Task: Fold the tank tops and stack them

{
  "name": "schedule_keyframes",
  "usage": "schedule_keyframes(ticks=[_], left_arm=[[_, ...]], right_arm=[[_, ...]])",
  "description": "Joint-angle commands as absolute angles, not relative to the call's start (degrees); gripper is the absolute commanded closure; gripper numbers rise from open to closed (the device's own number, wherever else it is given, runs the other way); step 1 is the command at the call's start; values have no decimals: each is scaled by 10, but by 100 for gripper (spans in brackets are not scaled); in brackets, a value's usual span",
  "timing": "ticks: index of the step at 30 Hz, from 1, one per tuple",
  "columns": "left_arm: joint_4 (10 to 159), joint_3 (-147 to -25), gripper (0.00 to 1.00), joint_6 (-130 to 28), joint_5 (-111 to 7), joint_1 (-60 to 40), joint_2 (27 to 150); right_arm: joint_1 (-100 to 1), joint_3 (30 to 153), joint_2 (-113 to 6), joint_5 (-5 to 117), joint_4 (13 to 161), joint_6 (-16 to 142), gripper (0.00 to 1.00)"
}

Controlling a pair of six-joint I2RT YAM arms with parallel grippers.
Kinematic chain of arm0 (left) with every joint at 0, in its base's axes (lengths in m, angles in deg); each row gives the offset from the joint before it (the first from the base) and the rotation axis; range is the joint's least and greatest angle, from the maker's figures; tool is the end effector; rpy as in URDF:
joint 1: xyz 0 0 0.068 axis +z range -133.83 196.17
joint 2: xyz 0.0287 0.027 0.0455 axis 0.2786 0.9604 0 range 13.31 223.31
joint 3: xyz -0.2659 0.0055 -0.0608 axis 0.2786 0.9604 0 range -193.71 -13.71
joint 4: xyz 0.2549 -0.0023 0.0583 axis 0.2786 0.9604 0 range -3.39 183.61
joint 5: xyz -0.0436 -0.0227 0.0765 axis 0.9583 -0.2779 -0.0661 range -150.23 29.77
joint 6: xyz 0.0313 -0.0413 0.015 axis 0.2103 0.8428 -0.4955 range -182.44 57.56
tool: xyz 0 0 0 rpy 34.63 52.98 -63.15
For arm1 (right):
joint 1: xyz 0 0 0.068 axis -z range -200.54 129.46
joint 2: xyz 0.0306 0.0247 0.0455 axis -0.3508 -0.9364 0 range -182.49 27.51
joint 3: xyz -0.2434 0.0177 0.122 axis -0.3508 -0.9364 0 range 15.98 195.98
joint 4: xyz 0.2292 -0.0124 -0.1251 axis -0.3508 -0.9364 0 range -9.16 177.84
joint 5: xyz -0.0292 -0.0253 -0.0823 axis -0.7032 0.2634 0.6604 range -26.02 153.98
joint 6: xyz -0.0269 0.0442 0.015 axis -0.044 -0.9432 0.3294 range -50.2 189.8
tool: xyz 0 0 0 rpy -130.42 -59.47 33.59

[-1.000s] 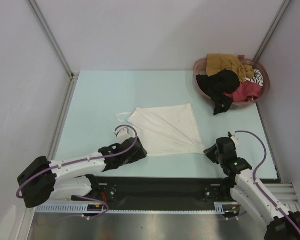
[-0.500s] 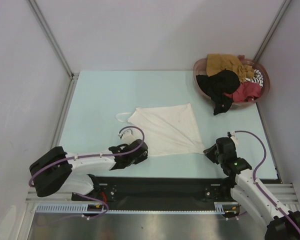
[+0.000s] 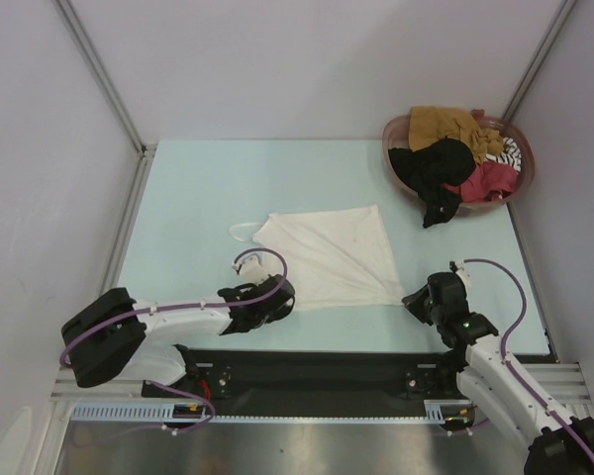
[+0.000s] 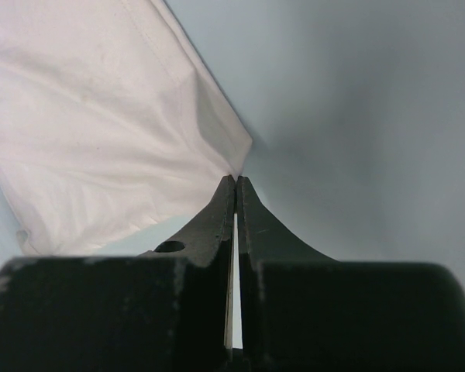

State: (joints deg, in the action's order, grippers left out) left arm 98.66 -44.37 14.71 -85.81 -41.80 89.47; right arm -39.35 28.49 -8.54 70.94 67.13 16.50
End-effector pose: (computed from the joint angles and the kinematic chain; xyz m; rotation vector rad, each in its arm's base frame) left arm 0.1342 -0.1855 0.1476 -0.5756 2.4229 -0.4532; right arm 0.1277 0.0388 0.1498 0.7657 2.2607 0.4753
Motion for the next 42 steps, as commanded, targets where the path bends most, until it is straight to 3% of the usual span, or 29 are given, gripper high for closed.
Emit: schedule_keyframes(ticks=[1,17,30,42], left_arm=[[1007,-454,100,157,-870,-423,875],[1116,-389,100,197,-827,-461,766],[1163,-382,98,192,-829,-461,716],[1228,-387,100,189,-832,-462,674]], right_arm=[[-396,285,-83,707,686,169,100],[-450,315,-163,726,610,115,100],[-482,365,-134,801,514,54,95],[-494,410,-182,806,500,50,100]])
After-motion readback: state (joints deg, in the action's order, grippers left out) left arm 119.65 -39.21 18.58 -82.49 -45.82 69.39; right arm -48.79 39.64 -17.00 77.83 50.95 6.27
